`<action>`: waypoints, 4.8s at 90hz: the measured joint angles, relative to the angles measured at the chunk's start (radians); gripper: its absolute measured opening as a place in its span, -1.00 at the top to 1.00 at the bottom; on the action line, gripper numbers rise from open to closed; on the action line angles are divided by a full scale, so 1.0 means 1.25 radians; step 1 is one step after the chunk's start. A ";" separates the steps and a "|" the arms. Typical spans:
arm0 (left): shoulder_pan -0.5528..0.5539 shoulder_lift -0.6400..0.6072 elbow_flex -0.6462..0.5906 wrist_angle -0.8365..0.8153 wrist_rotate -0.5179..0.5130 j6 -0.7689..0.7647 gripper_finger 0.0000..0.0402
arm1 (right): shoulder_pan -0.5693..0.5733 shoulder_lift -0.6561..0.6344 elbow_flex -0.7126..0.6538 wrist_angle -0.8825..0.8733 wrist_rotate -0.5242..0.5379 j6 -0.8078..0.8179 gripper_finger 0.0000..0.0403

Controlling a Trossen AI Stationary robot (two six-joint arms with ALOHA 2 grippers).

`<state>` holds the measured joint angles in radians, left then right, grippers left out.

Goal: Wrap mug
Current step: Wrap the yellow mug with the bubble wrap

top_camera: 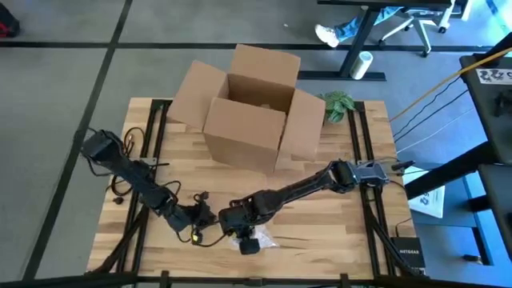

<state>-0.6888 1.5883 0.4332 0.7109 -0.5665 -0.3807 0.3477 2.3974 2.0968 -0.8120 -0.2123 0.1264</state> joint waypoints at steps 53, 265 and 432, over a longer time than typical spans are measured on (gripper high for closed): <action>0.028 0.012 0.052 0.126 0.143 0.107 1.00 | 0.000 0.001 0.000 0.002 0.007 0.019 1.00; -0.010 0.028 0.072 0.110 0.180 0.016 1.00 | 0.011 0.000 -0.029 0.028 0.031 0.206 1.00; 0.007 0.028 0.123 -0.009 0.184 0.024 1.00 | 0.021 -0.036 0.198 -0.315 0.295 0.349 1.00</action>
<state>-0.6796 1.6234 0.5873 0.7002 -0.3370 -0.3503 0.3737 2.3524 2.3437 -1.2061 0.1562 0.5624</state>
